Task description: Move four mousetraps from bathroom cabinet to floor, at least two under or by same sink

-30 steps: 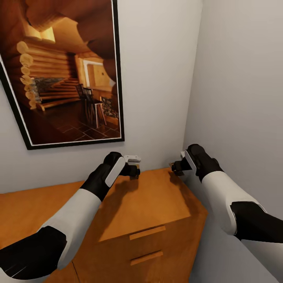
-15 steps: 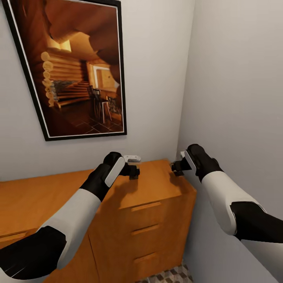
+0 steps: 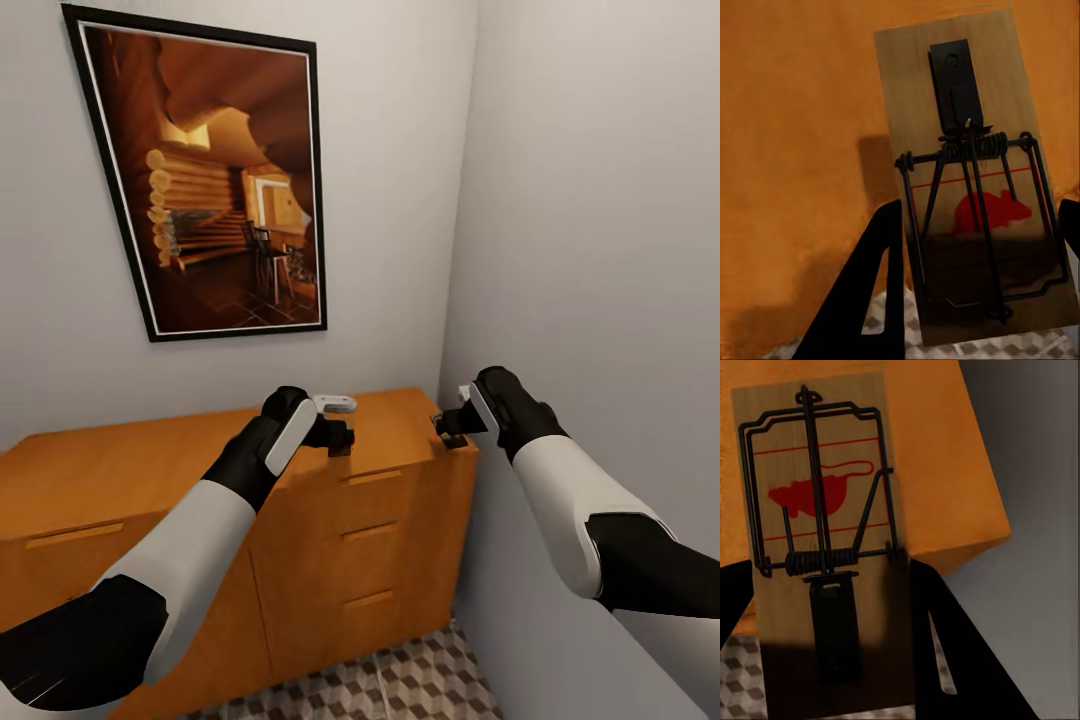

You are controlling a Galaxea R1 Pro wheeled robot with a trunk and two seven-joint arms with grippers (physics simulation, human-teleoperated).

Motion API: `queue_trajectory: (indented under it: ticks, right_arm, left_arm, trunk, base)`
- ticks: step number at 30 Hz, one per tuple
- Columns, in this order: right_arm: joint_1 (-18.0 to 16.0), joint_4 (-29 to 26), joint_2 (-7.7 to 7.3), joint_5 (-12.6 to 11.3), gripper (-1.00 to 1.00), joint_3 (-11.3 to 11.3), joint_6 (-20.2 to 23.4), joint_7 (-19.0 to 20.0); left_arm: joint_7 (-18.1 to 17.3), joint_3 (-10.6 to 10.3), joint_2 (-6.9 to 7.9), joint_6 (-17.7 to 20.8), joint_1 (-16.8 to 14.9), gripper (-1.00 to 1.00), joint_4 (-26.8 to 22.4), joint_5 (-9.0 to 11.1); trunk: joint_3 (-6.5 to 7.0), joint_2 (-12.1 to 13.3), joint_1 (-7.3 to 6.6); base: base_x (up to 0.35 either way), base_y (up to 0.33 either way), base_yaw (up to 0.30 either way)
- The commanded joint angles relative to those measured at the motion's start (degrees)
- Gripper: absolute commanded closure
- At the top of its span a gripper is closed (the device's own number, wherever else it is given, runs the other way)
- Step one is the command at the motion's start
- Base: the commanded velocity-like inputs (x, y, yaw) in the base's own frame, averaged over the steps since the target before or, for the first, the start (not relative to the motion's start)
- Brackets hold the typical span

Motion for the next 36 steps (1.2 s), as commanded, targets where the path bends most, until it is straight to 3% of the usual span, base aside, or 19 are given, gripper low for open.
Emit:
queue_trajectory:
  ticks: [1,26,31,33,35,36]
  right_arm:
    - [0.0,-0.1,0.01,0.4,1.0,0.0,0.2,0.2]
    - [0.6,1.4,0.58,0.2,1.0,0.0,0.2,-0.1]
    - [1.1,12.8,0.69,0.3,1.0,0.0,-0.3,-0.3]
    - [1.7,18.1,0.68,0.4,1.0,0.0,-5.1,-0.5]
    - [2.7,23.2,0.65,0.5,1.0,0.1,-10.1,-0.7]
    - [3.5,26.1,0.61,0.5,1.0,0.1,-13.3,-0.8]
  left_arm:
    - [0.7,-0.1,0.01,0.1,0.0,1.0,0.0,0.5]
    - [0.7,-0.1,0.31,0.1,0.0,1.0,1.8,0.7]
    - [0.1,-0.1,0.32,-0.5,0.0,1.0,14.2,0.6]
    - [-0.2,-0.1,0.34,-1.6,0.0,1.0,20.3,0.4]
    - [-0.7,-0.1,0.43,-5.3,0.0,1.0,26.7,0.4]
    - [-1.3,-0.1,0.49,-9.2,0.0,1.0,31.1,0.4]
  trunk:
    - [-0.07,0.0,-0.04]
    - [-0.07,0.0,-0.04]
    - [-0.07,0.0,-0.04]
    - [-0.07,0.0,-0.04]
    - [-0.07,0.0,-0.04]
    - [-0.07,0.0,-0.04]
  base:
    - [-0.347,0.0,0.0]
    - [-0.347,0.0,0.0]
    - [-0.349,0.0,0.0]
    - [-0.349,0.0,0.0]
    - [-0.349,0.0,0.0]
    - [-0.349,0.0,0.0]
